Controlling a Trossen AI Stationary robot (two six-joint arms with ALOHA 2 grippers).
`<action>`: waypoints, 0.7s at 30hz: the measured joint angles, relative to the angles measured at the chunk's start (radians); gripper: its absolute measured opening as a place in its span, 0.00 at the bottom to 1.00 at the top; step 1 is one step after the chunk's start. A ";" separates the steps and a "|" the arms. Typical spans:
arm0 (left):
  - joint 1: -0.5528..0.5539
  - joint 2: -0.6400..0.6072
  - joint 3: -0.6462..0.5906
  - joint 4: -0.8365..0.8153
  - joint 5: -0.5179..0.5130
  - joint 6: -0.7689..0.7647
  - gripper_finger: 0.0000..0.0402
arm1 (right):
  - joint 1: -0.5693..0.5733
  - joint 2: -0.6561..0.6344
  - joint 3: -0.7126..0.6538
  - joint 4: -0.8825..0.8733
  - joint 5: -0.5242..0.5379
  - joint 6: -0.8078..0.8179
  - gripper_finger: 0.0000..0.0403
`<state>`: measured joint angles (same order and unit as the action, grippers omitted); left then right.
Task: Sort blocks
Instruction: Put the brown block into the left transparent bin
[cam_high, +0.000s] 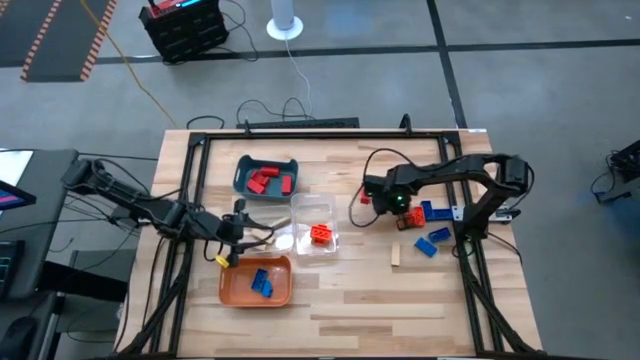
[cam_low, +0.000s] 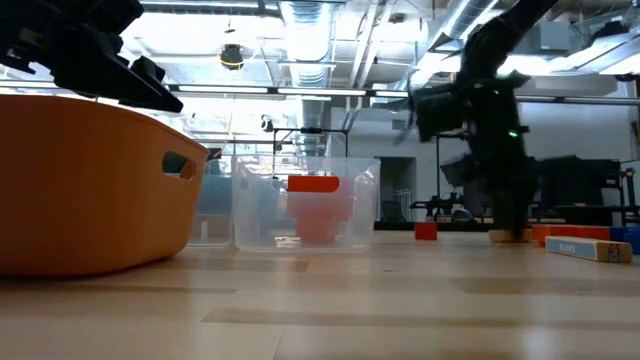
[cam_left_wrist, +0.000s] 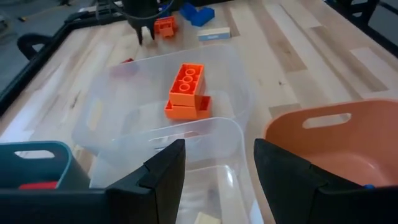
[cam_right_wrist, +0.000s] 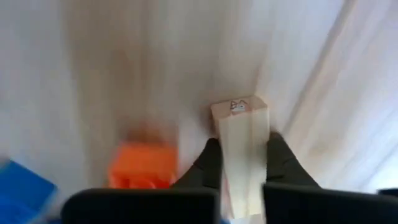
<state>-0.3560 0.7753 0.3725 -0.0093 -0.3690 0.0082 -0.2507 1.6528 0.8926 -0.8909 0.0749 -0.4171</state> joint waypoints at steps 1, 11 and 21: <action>-0.006 0.000 0.000 -0.002 -0.007 0.000 0.47 | 0.010 0.003 0.028 0.004 -0.015 0.003 0.03; -0.014 0.001 0.000 0.017 -0.082 0.028 0.47 | 0.106 -0.015 0.347 -0.070 -0.008 0.140 0.01; 0.017 0.012 0.000 0.099 -0.127 0.056 0.47 | 0.224 -0.024 0.522 0.396 -0.009 0.335 0.00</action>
<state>-0.3388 0.7872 0.3725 0.0893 -0.4962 0.0638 -0.0267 1.6285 1.4142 -0.4946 0.0661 -0.0822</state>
